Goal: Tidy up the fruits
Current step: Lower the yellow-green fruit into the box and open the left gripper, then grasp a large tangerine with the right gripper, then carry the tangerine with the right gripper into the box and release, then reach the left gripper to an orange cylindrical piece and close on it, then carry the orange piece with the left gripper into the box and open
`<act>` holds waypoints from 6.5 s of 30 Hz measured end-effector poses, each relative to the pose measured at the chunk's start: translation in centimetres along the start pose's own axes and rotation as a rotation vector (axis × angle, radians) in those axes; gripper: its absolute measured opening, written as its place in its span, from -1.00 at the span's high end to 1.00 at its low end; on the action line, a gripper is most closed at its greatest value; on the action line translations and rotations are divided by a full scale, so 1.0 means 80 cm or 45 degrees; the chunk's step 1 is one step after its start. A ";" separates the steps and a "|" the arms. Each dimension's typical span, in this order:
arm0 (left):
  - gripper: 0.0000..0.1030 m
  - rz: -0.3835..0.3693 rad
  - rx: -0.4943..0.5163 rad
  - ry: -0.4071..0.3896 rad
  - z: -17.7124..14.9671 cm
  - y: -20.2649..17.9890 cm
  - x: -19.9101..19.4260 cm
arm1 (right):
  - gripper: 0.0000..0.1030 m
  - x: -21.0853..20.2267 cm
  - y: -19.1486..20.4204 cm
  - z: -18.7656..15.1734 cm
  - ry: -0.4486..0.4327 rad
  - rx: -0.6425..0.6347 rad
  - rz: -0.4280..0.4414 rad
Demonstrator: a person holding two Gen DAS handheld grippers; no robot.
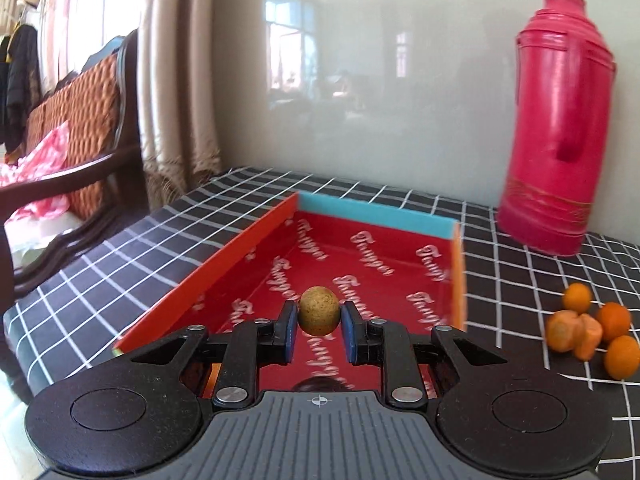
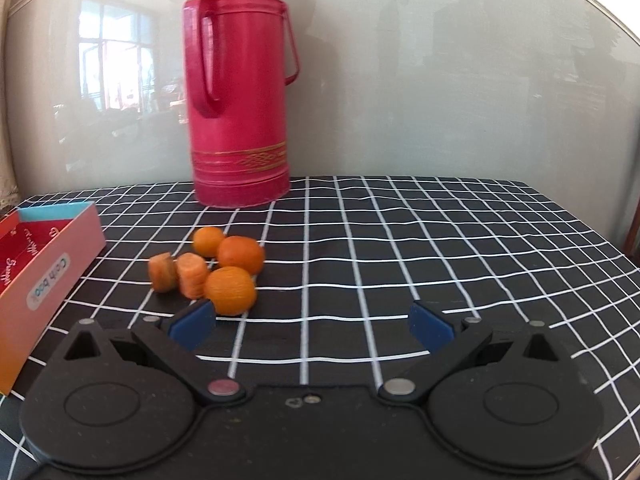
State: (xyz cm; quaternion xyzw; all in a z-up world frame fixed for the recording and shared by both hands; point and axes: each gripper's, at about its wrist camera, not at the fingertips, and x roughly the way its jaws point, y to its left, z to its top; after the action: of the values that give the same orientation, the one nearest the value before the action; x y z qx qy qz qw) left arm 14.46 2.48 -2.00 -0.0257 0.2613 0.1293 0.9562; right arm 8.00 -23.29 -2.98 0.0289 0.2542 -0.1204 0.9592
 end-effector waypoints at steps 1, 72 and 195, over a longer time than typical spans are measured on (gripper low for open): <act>0.54 0.003 -0.009 0.015 0.000 0.005 0.001 | -0.89 0.000 0.004 0.000 0.000 -0.006 0.007; -0.84 0.302 -0.252 -0.119 -0.015 0.227 -0.049 | 0.15 -0.037 0.251 0.006 -0.163 -0.597 0.738; 0.55 -0.434 0.374 -0.061 -0.036 -0.181 -0.009 | -0.89 -0.001 -0.082 0.019 -0.151 0.095 -0.134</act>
State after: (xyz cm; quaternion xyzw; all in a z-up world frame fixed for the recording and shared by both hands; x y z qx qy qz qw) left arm 16.17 -11.99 -4.40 0.0730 0.2464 -0.0730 0.9637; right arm 7.03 -29.79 -1.54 0.0442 0.1935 -0.1817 0.9631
